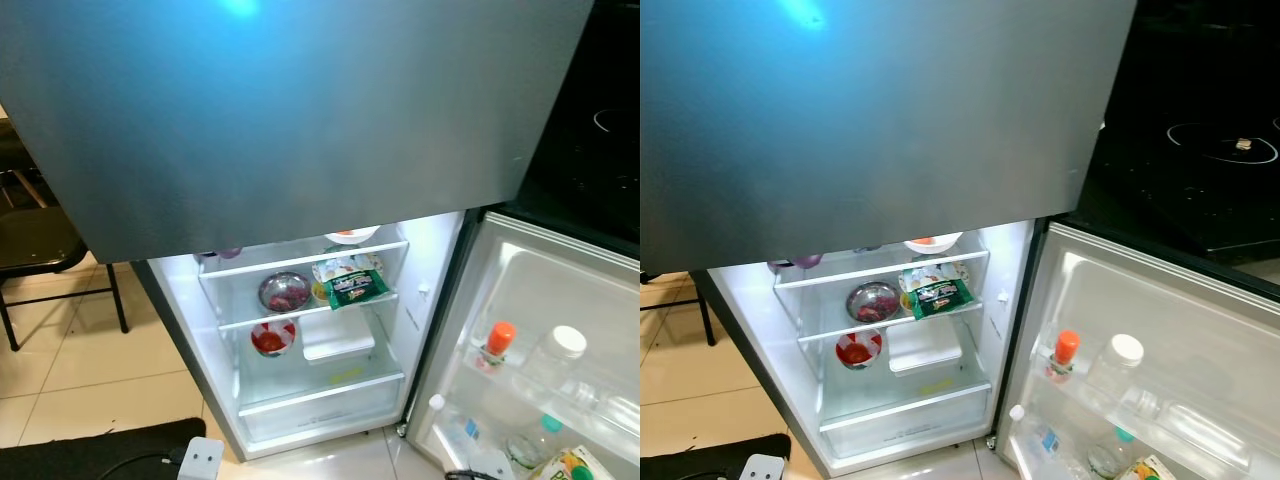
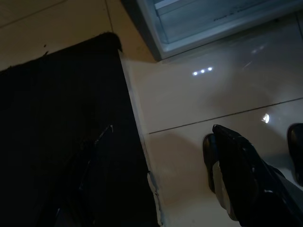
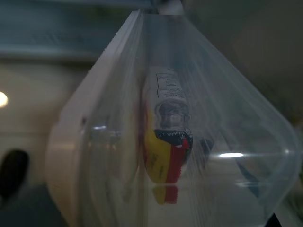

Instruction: Restocking fridge

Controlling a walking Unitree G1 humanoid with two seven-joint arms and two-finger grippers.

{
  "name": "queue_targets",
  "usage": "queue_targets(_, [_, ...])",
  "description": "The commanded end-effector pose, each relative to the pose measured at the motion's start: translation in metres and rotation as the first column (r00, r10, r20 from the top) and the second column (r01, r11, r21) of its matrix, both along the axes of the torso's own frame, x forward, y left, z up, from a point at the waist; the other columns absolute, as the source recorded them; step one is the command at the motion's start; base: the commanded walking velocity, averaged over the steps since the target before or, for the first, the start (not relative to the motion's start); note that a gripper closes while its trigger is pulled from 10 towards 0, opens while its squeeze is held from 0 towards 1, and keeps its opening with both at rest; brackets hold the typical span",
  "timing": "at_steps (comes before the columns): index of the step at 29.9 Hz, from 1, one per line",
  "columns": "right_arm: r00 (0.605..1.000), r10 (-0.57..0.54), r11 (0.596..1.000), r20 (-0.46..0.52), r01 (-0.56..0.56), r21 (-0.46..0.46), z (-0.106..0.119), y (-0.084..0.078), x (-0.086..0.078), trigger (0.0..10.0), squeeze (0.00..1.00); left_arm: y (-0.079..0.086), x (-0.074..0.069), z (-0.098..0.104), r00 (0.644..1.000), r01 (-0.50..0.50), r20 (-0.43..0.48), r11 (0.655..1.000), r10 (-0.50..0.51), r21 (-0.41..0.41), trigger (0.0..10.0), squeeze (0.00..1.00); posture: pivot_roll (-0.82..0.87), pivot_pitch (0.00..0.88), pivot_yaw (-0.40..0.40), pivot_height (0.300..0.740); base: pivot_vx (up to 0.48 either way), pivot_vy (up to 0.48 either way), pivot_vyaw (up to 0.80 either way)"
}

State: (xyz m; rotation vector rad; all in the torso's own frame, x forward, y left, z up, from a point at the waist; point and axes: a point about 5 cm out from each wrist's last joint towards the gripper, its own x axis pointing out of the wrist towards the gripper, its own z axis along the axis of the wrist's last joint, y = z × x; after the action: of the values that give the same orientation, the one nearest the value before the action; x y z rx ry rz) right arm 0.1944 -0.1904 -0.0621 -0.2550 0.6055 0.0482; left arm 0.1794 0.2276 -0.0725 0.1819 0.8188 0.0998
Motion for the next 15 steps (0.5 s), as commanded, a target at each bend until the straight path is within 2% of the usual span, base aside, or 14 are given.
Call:
queue_targets(1, [0.997,0.016,0.999,0.073,-0.019,0.039,0.009,0.008,0.011,10.0,0.00,0.007,-0.003,0.000,0.999,-0.036,-0.010,0.999,0.036,0.006,10.0,0.00,-0.10,0.061,0.029,0.740,0.000,0.000,0.00])
queue_targets(2, [0.997,0.016,0.999,0.073,-0.019,0.039,0.009,0.008,0.011,10.0,0.00,0.007,-0.003,0.000,0.999,-0.036,-0.010,0.999,0.036,0.006,10.0,0.00,-0.10,0.061,0.029,0.740,0.000,0.000,0.00])
queue_targets(4, [0.993,0.007,0.990,0.118,-0.023,0.136,0.017,0.020,0.024,10.0,0.00,0.011,0.002,0.004,0.997,-0.071,0.019,0.997,0.071,-0.002,10.0,0.00,-0.10,0.066,0.030,0.740,0.000,0.000,0.00])
queue_targets(7, [0.993,-0.025,0.959,0.115,-0.009,0.285,0.021,0.032,0.031,10.0,0.00,0.014,0.007,0.008,0.997,-0.068,0.044,0.998,0.068,0.010,10.0,0.00,-0.10,0.066,0.030,0.740,0.000,0.000,0.00])
queue_targets(8, [0.993,-0.025,0.959,0.115,-0.009,0.285,0.021,0.032,0.031,10.0,0.00,0.014,0.007,0.008,0.997,-0.068,0.044,0.998,0.068,0.010,10.0,0.00,-0.10,0.066,0.030,0.740,0.000,0.000,0.00])
queue_targets(10, [0.990,0.037,0.928,0.137,-0.085,0.363,0.027,0.050,0.036,10.0,0.00,0.016,0.010,0.010,0.996,-0.059,0.062,0.998,0.058,0.020,10.0,0.00,-0.10,0.069,0.033,0.740,0.000,0.000,0.00])
queue_targets(15, [0.980,0.077,0.914,0.183,-0.143,0.380,0.035,0.063,0.042,10.0,0.00,0.016,0.012,0.012,0.995,-0.067,0.079,0.998,0.066,0.015,10.0,0.00,-0.10,0.068,0.033,0.740,0.000,0.000,0.00])
